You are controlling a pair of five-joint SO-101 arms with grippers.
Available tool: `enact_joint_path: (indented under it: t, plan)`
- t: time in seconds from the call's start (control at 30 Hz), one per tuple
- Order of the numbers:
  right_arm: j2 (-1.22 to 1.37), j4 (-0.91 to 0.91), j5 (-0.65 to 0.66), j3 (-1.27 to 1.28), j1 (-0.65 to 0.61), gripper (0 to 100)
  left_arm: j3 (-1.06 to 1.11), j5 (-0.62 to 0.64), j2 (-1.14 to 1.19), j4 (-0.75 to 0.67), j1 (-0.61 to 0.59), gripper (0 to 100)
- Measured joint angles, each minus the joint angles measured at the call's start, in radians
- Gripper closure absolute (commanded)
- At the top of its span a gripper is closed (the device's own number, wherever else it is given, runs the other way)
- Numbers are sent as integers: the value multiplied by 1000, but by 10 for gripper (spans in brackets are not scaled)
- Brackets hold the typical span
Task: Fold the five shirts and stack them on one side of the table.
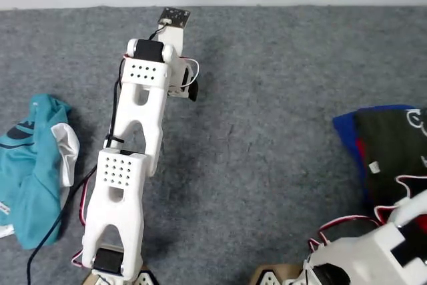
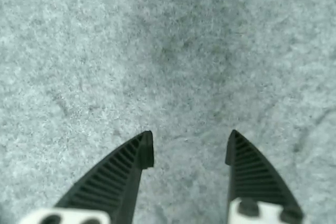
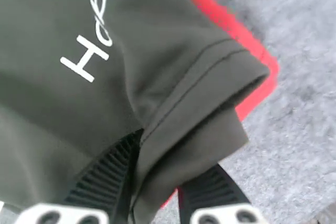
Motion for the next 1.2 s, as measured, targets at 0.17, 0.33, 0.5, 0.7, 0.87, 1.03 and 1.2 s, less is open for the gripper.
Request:
enact_joint_path:
  t: [0.17, 0.33, 0.5, 0.7, 0.87, 1.03, 1.2]
  plan:
    - [-29, 55, 2, 0, 38, 664, 43, 0, 0, 0, 0, 772]
    - [-138, 161, 2, -72, 58, 675, 43, 0, 0, 0, 0, 772]
    - [-275, 184, 2, -127, 2, 692, 43, 0, 0, 0, 0, 772]
    - [-293, 40, -40, -69, -209, 691, 43, 0, 0, 0, 0, 772]
    - [-267, 26, 6, 28, -364, 691, 43, 0, -2, 0, -21, 772]
    - [-324, 132, 114, 34, -433, 691, 43, 0, -143, 0, -103, 772]
    - [-500, 259, 186, 44, -523, 691, 127, 0, -405, 2, -222, 772]
